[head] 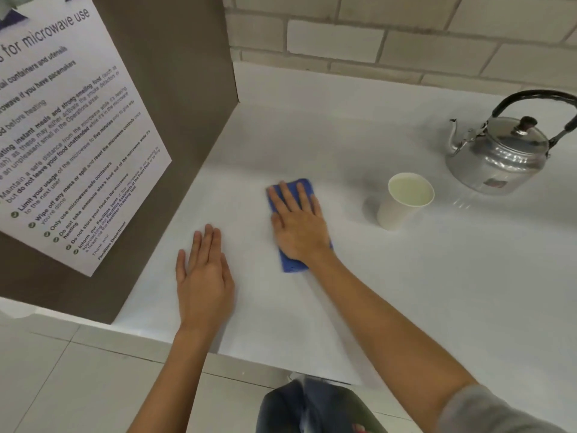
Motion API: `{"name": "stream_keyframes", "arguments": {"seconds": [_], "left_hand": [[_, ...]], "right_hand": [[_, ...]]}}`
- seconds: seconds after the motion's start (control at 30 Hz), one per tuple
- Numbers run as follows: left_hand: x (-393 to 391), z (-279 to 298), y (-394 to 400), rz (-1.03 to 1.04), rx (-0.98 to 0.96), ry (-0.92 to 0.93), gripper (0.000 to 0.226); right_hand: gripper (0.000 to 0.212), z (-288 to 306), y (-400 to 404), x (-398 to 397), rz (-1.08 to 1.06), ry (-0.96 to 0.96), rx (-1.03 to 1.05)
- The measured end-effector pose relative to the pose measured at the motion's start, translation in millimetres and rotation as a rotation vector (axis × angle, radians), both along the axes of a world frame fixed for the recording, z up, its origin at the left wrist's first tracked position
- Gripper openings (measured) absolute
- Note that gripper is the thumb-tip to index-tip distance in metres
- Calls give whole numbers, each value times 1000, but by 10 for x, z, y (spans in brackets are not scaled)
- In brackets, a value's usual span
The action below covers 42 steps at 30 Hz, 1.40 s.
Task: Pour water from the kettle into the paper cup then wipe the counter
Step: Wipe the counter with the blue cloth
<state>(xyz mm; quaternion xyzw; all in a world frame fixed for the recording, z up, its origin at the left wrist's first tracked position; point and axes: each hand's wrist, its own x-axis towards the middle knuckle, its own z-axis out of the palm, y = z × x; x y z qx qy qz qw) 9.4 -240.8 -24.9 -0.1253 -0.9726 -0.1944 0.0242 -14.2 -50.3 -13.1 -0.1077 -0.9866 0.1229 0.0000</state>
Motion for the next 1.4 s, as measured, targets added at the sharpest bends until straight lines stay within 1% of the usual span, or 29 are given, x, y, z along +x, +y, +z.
{"name": "stream_keyframes", "arguments": {"seconds": [0.07, 0.13, 0.2, 0.27, 0.33, 0.4, 0.47, 0.53, 0.57, 0.6, 0.67, 0.73, 0.77, 0.87, 0.93, 1.0, 1.07, 1.1, 1.17, 1.23, 1.27, 1.33, 1.4], "left_hand": [[-10, -4, -8, -4, 8, 6, 50], [-16, -2, -30, -16, 20, 8, 50], [-17, 4, -45, -20, 30, 0, 50], [-5, 6, -32, -14, 35, -8, 50], [23, 23, 36, -12, 63, -14, 49], [72, 43, 166, -40, 87, -15, 47], [136, 60, 329, -76, 106, -10, 47], [183, 74, 468, -102, 122, -6, 47], [206, 78, 526, -116, 128, -3, 47], [227, 80, 570, -132, 136, 0, 47], [277, 77, 660, -180, 157, 7, 47], [332, 70, 782, -230, 168, 8, 47], [361, 69, 851, -245, 175, 1, 47], [449, 76, 1036, -292, 182, -38, 47], [470, 80, 1094, -330, 193, -45, 46], [470, 88, 1115, -343, 212, -53, 46], [469, 92, 1141, -348, 223, -65, 45], [477, 92, 1165, -353, 219, -68, 45], [510, 100, 1246, -380, 202, -74, 46], [558, 112, 1340, -421, 184, -86, 46], [560, 118, 1368, -437, 181, -88, 46], [523, 129, 1381, -436, 196, -72, 45], [486, 131, 1368, -421, 205, -63, 43]], "right_hand": [[56, -56, -225, 194, 142, 34, -8], [54, -150, -332, 754, 285, 82, -21], [53, -176, -157, 1270, 320, 90, -54], [53, -174, 242, 1346, 239, 82, -9], [55, -56, 507, 1040, 90, 32, 34], [56, 34, 413, 720, 5, 17, 43], [56, -21, 186, 772, 60, 35, 19], [54, -91, 132, 1219, 164, 45, -18], [53, -95, 227, 1468, 172, 49, -38], [53, -98, 372, 1636, 161, 49, -43], [53, -55, 657, 1718, 52, 12, -28], [54, 5, 681, 1536, -45, -8, -9], [55, 26, 586, 1459, -53, -7, -8], [54, -6, 395, 1685, 80, -5, -43], [53, -1, 570, 2050, 90, -4, -49], [53, -5, 876, 2243, -23, 0, -11], [54, 8, 1019, 2150, -196, -11, 10], [55, 13, 963, 2027, -237, -7, 16], [55, -5, 693, 1841, -186, 14, 24], [54, -66, 508, 1904, -45, 29, -14], [53, -67, 537, 2016, -7, 35, -45], [52, -47, 829, 2305, -44, 50, -47], [52, -57, 1344, 2550, -207, 46, 3]]}}
